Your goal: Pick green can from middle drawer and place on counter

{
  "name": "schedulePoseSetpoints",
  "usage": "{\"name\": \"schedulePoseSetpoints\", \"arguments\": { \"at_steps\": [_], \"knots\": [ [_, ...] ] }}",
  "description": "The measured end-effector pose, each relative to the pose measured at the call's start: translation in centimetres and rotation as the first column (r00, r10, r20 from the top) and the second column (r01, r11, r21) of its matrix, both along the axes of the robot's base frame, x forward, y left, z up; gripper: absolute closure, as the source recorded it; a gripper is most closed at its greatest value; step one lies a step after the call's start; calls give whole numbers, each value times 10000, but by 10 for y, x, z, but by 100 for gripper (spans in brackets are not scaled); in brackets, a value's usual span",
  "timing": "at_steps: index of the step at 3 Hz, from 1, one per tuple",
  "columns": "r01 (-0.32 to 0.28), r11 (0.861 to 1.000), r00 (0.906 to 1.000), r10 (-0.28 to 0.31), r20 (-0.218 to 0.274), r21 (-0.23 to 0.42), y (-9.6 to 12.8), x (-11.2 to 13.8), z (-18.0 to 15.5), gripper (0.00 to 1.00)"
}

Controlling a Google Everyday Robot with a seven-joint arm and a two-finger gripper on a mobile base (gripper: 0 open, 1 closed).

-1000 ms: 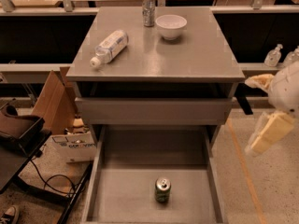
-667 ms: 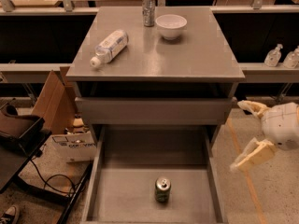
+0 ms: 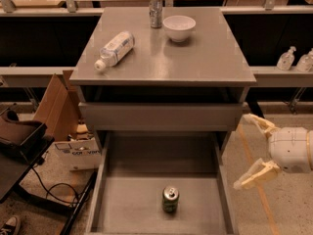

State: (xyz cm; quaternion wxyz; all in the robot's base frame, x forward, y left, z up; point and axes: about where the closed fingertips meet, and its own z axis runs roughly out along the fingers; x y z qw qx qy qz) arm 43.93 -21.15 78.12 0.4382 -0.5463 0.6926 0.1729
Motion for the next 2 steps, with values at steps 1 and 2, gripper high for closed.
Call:
{"name": "schedulePoseSetpoints", "arguments": {
  "at_steps": [1,2],
  "knots": [
    [-123,9996,9994,130,-308,235,12,0,-22,0],
    [-274,9949,9989,310,-360,972,25,-6,-68,0]
  ]
}}
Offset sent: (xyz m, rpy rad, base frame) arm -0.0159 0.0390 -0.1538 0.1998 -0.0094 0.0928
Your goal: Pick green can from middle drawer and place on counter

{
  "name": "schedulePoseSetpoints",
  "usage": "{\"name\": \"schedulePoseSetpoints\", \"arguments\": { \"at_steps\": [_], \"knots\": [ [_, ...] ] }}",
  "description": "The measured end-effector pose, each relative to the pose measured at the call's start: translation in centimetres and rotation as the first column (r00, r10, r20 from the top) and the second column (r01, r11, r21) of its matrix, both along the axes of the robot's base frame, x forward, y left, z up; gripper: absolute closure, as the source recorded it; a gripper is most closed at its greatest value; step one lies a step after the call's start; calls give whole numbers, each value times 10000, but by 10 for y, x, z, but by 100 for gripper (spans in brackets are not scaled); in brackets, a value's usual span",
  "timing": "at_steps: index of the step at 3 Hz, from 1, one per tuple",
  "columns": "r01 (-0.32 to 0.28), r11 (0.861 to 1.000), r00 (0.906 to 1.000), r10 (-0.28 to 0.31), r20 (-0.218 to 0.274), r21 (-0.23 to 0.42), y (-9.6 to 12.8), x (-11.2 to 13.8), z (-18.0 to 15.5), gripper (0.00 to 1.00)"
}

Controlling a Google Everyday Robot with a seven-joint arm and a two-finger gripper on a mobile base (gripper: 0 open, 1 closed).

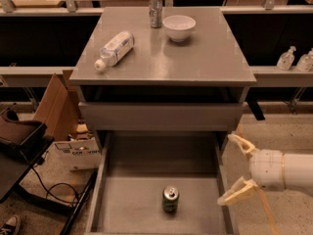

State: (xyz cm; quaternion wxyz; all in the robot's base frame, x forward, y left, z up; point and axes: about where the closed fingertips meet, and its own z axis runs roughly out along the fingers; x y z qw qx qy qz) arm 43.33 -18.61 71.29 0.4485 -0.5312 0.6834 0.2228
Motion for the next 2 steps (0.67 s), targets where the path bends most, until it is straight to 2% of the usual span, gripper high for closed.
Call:
{"name": "schedulePoseSetpoints", "arguments": {
  "at_steps": [1,2],
  "knots": [
    [-644,9967,9975,628,326,496,13,-1,-64,0],
    [-1059,9930,9942,1049,226,514,30,17,-141,0]
  ]
}}
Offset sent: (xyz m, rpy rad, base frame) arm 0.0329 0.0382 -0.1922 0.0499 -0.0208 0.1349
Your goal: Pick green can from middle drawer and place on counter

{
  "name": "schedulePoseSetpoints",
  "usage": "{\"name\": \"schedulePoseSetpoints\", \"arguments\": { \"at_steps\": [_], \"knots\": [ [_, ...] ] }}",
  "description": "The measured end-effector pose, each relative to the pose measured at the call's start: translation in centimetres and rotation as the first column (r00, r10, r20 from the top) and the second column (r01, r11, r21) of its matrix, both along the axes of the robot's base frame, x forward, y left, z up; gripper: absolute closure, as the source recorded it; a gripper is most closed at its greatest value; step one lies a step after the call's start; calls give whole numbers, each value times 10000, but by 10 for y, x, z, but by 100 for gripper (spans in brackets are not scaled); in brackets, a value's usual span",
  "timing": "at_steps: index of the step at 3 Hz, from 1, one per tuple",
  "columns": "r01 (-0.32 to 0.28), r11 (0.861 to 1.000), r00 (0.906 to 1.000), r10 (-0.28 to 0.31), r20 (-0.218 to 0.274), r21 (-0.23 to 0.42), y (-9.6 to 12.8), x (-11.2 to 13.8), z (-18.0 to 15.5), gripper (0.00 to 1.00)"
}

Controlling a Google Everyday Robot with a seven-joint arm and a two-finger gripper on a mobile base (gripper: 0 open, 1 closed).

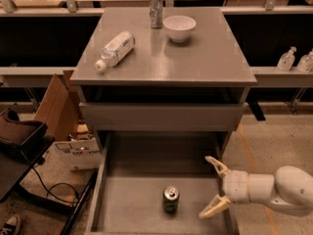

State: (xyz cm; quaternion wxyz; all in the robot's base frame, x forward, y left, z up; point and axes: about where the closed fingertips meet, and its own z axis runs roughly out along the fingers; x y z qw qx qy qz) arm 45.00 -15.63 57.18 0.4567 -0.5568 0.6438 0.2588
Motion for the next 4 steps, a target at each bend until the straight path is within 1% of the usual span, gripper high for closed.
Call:
{"name": "schedulePoseSetpoints", "arguments": {
  "at_steps": [1,2,3,4],
  "knots": [
    [-139,9999,9998,138,-163,-38,12,10,-45,0],
    [-193,9998,9985,197,-511,84,20,13,-86,0],
    [-534,9973,9928,584,-1044,500,43,11,-120,0],
    [-917,9934,9858,1004,-1347,692,65,12,-135,0]
  ]
}}
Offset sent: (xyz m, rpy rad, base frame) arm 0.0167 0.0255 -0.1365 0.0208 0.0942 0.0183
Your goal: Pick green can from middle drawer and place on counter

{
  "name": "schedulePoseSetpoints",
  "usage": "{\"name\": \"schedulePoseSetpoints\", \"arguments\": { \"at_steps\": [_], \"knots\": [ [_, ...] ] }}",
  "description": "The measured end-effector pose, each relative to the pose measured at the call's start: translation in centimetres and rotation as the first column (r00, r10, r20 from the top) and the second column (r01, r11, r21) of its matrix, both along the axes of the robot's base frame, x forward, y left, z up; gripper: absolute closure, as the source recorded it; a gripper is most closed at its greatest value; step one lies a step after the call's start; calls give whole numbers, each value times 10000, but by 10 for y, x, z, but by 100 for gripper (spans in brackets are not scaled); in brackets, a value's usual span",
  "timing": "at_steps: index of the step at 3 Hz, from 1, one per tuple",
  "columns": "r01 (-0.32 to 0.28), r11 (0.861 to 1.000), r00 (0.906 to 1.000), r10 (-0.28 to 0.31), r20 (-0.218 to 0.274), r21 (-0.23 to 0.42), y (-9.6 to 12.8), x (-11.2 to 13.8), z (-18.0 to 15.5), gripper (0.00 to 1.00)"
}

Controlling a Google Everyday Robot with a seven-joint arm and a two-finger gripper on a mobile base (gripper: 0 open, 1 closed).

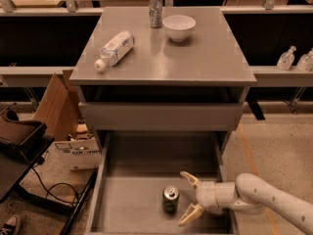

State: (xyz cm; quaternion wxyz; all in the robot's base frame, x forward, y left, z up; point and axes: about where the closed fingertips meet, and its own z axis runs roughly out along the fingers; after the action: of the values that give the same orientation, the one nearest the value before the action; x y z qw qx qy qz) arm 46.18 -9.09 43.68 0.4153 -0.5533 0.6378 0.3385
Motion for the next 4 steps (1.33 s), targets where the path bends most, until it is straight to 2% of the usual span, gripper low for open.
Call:
{"name": "schedulePoseSetpoints", "arguments": {
  "at_steps": [1,2,3,4],
  "knots": [
    [-581,9983,9962,581,-652,31,30,-1,-23,26],
    [-835,9965,9920,836,-945,59,45,1,-30,49],
    [-725,9961,9890,784,-1256,512,60,4,-15,72],
    [-378,9911,9841,591,-1672,1277,72,-10,56,96]
  ]
}}
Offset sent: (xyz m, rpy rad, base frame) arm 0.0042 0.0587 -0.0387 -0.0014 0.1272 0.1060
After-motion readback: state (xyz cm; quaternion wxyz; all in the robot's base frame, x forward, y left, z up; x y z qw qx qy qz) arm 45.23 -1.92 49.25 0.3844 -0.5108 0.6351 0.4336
